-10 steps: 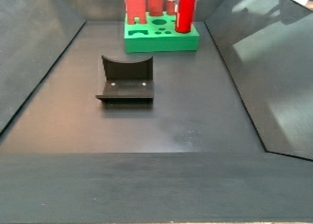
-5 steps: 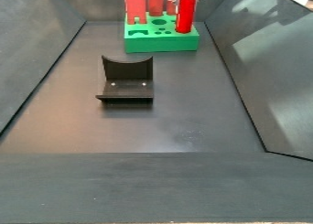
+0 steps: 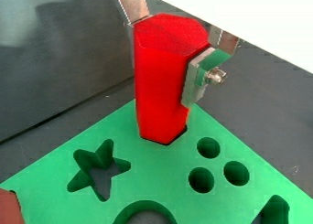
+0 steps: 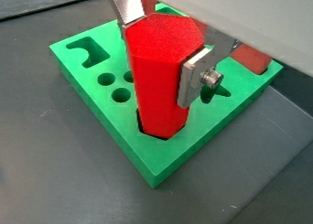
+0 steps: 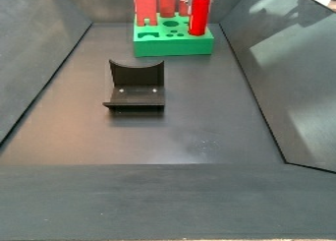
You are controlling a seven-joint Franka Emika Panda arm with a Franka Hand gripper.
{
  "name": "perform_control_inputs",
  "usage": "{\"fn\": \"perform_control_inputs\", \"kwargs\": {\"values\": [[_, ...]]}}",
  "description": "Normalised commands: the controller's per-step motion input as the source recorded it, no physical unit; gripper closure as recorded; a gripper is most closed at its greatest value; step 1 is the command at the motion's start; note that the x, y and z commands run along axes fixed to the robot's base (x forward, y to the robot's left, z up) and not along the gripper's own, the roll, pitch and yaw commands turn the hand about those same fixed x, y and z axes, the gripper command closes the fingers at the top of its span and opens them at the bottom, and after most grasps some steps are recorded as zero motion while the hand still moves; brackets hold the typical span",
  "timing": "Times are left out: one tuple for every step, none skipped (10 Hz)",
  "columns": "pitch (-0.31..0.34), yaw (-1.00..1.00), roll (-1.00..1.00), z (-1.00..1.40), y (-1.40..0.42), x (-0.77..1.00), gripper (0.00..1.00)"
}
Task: Pick up the hexagon object. Move up. Move to above the board. Insert the hexagon object.
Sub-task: Insert the hexagon object.
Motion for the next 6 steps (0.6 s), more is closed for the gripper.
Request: {"fn": "perform_control_inputs", "kwargs": {"values": [[-0.019, -0.12, 0.0, -0.13, 0.0, 0.07, 1.0], [-0.049, 0.0, 0.01, -0.2, -0.14, 0.21, 1.0], [-0.044, 0.0, 0.02, -0.19, -0.05, 0.08, 1.0], [-0.003, 0.0, 0.06, -0.18, -0.06, 0.03, 1.0], [0.0, 0.0, 0.09, -0.28, 0.0, 0.08, 1.0], [0.0, 0.0, 0.12, -0.32, 0.07, 0.06, 1.0]]}}
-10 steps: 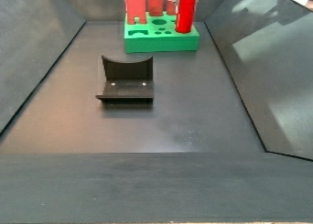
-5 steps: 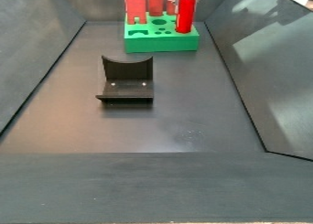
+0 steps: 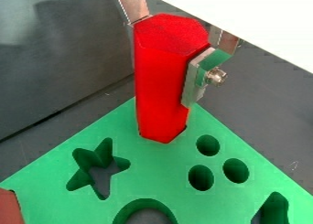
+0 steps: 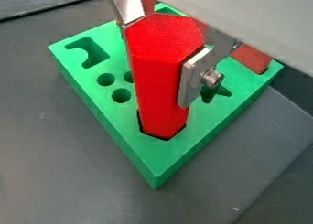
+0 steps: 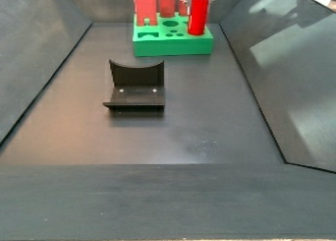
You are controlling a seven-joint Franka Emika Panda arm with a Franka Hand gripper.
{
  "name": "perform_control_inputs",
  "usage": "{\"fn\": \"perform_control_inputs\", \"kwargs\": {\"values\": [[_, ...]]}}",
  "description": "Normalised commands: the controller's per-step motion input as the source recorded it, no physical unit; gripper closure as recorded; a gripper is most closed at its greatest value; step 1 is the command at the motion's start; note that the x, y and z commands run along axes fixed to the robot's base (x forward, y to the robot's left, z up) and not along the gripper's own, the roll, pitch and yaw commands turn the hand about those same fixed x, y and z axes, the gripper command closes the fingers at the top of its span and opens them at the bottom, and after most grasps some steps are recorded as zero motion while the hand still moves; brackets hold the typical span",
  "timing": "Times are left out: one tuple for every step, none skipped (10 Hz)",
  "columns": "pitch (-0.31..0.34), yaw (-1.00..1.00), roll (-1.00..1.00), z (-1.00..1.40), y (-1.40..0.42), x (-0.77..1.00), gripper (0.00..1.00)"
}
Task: Pick up the hexagon object. Move up. Move to above the board. Insert the hexagon object.
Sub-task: Insert the hexagon object.
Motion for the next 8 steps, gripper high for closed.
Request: {"fn": "perform_control_inputs", "kwargs": {"values": [[0.0, 0.0, 0.14, -0.25, 0.0, 0.0, 1.0], [0.0, 0.0, 0.06, -0.16, 0.0, 0.0, 1.0], [-0.013, 0.0, 0.04, -0.15, -0.01, 0.0, 1.0], [-0.064, -0.01, 0.04, -0.33, -0.05, 0.0, 1.0], [-0.044, 0.0, 0.11, -0.37, -0.09, 0.0, 1.0], [-0.06, 0.0, 0.27, -0.65, -0.17, 0.0, 1.0], [-0.119, 0.0, 0.26, -0.78, -0.23, 0.0, 1.0], [-0.116, 0.0, 0.22, -0.85, -0.18, 0.0, 1.0]]}}
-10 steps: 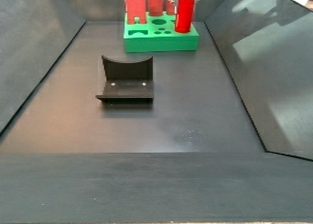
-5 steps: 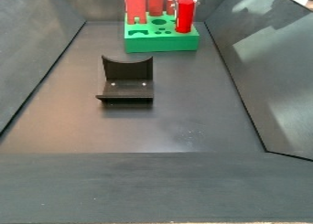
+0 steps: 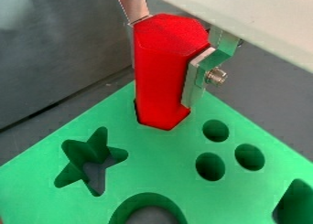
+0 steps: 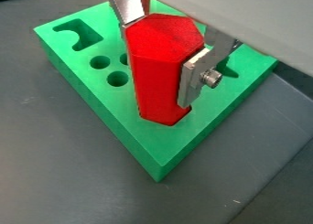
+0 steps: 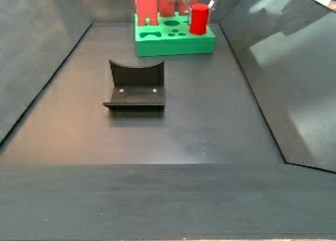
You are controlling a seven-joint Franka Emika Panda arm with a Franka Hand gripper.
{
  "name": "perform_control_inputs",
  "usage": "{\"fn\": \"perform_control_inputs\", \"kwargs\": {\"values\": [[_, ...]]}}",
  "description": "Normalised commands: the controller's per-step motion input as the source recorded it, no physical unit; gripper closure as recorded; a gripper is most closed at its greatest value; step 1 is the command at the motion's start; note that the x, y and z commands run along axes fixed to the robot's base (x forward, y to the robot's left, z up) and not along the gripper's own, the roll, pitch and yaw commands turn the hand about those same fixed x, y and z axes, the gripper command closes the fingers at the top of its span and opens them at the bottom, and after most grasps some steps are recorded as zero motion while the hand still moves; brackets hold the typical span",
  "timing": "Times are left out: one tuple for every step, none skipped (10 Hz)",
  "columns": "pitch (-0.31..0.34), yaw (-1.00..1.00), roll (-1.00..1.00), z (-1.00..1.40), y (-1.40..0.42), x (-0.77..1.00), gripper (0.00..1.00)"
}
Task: Pick up the hexagon object. Move up. Move to above the board. Insert the hexagon object.
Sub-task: Insert the hexagon object.
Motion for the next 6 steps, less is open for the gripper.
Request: {"fn": "perform_control_inputs", "kwargs": {"values": [[-0.12, 0.03, 0.2, -0.9, -0.14, -0.07, 1.0], [-0.163, 0.16, 0.13, -0.88, -0.11, -0.07, 1.0], [-0.156, 0.07, 0.13, -0.9, -0.14, -0.05, 1.0], [0.0, 0.0, 0.05, 0.0, -0.04, 0.0, 1.0], [0.0, 0.0, 0.02, 0.0, 0.0, 0.0, 1.0], [0.0, 0.0, 0.0, 0.0, 0.0, 0.0, 1.0]]}}
